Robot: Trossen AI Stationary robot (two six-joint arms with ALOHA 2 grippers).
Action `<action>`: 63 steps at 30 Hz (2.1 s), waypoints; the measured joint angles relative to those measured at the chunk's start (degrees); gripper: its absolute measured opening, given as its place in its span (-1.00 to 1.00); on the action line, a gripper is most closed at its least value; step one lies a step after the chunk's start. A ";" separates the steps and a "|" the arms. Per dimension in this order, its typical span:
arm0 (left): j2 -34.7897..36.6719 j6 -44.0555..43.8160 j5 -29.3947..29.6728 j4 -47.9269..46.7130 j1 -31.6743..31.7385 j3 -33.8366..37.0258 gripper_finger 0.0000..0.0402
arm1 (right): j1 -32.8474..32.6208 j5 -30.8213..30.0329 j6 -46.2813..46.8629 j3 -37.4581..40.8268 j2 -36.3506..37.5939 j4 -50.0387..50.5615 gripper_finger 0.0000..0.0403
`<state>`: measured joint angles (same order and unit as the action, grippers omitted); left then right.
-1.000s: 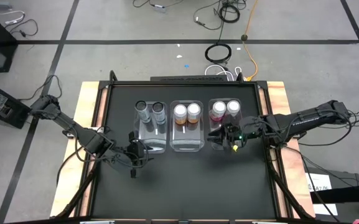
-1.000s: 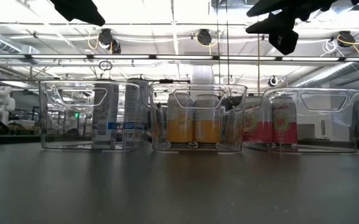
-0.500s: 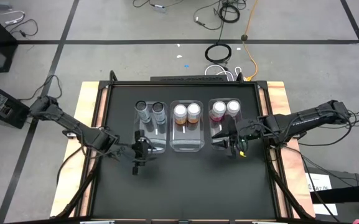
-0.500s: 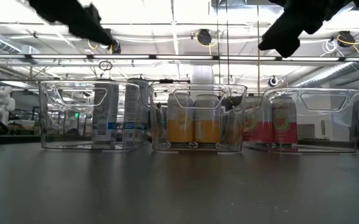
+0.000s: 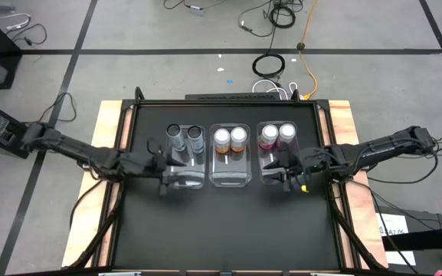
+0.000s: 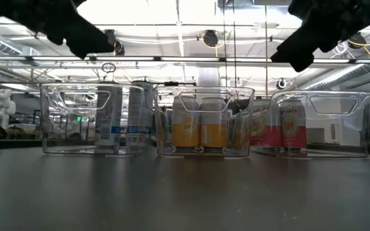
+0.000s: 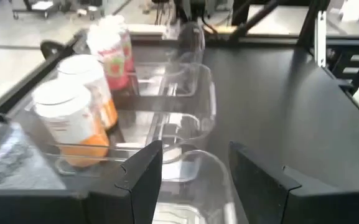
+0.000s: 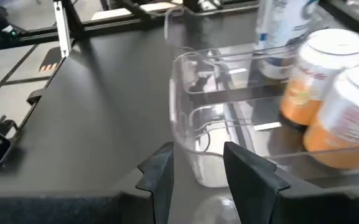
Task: Sort soda cans
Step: Return to Home Position
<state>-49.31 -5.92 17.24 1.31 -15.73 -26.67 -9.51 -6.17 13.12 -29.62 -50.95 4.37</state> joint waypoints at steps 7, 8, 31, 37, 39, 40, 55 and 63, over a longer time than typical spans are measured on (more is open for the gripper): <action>15.13 0.46 -9.02 3.10 10.36 9.31 -0.04 | 3.73 0.19 -3.90 2.07 9.43 4.80 -0.35; 16.72 0.45 -10.43 4.42 11.59 10.53 -0.04 | 4.41 0.21 -4.58 2.38 10.74 5.15 -0.35; 36.78 -0.96 -13.12 11.05 20.98 26.27 -0.04 | 10.22 4.79 -2.24 16.07 30.29 0.75 -0.35; 39.85 -1.78 -12.67 1.71 20.96 26.27 -0.04 | 10.20 4.80 -2.29 16.43 31.76 0.69 -0.35; 41.03 -2.13 -13.06 0.41 20.98 26.29 -0.04 | 10.20 4.80 -2.84 16.43 31.90 0.67 -0.35; 41.52 -2.01 -13.62 0.16 20.98 26.29 -0.04 | 10.20 4.81 -2.94 16.43 31.95 0.67 -0.35; 39.62 0.41 -15.43 -0.34 21.01 26.32 -0.04 | 10.18 5.04 -3.34 16.43 32.05 0.52 -0.35; 39.55 0.40 -15.47 -0.32 21.01 26.33 -0.04 | 10.18 5.04 -5.76 16.41 32.05 0.80 -0.35</action>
<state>-9.76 -5.52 1.78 0.99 5.28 -0.34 0.67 -1.13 7.36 -13.21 -18.90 5.16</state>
